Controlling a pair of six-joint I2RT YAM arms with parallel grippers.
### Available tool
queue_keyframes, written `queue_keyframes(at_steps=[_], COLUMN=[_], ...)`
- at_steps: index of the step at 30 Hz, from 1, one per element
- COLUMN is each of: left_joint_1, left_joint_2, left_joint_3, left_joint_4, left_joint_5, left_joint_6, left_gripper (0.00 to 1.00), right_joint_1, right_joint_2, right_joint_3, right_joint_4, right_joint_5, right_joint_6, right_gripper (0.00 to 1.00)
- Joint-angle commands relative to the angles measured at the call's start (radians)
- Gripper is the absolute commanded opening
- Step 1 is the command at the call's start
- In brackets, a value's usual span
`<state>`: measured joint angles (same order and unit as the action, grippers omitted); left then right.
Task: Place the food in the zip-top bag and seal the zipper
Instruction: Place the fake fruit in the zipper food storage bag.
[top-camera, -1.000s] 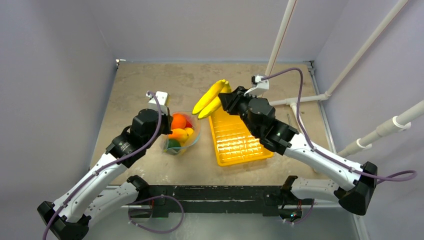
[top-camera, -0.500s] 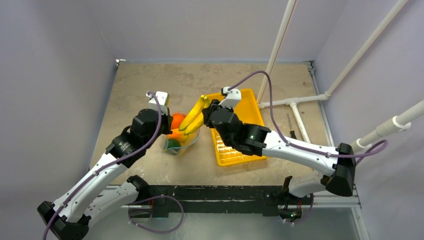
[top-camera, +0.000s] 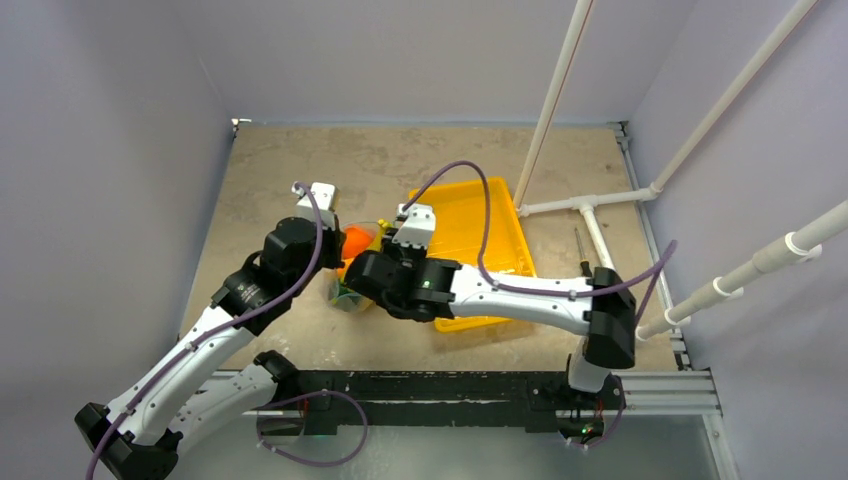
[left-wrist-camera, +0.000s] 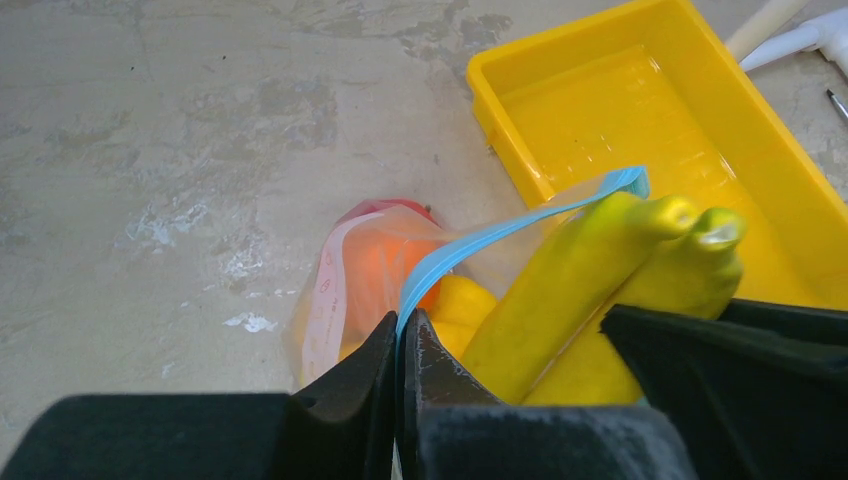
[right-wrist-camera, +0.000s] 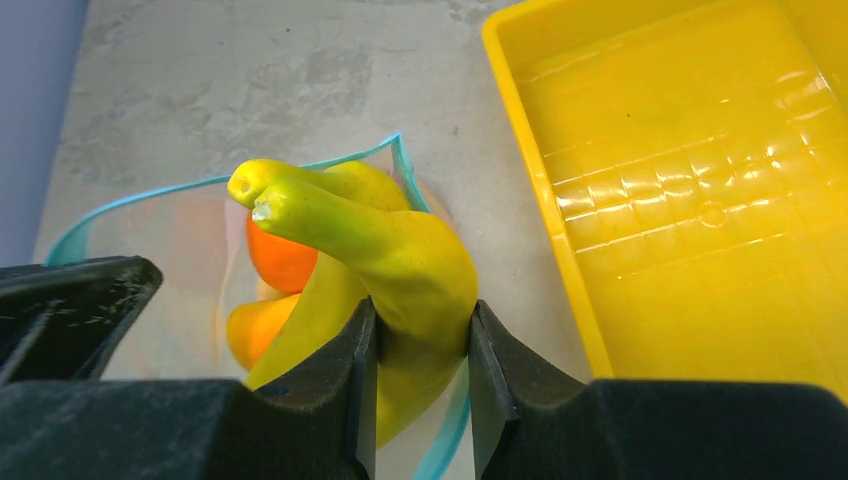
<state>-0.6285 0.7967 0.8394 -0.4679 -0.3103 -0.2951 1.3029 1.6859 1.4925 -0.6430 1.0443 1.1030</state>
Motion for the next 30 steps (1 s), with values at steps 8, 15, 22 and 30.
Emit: queue_keyframes(at_steps=[8, 15, 22, 30], left_joint_1=[0.004, 0.005, 0.006, 0.006], left_joint_2=[-0.013, -0.014, -0.016, -0.021], left_joint_3=[0.025, 0.026, 0.027, 0.026], left_joint_4=[0.040, 0.040, 0.040, 0.040], left_joint_5=[0.016, 0.025, 0.027, 0.028], left_joint_6=[0.007, 0.007, 0.006, 0.005], left_gripper=[0.00, 0.00, 0.00, 0.00], right_joint_1=[0.052, 0.056, 0.059, 0.044], right_joint_2=[0.116, 0.145, 0.178, 0.210], right_joint_3=[0.140, 0.182, 0.181, 0.140], right_joint_4=[-0.150, -0.075, -0.052, -0.093], right_joint_5=[0.067, -0.018, -0.093, -0.196], right_joint_6=[0.101, -0.015, -0.041, 0.008], right_gripper=[0.00, 0.00, 0.00, 0.00])
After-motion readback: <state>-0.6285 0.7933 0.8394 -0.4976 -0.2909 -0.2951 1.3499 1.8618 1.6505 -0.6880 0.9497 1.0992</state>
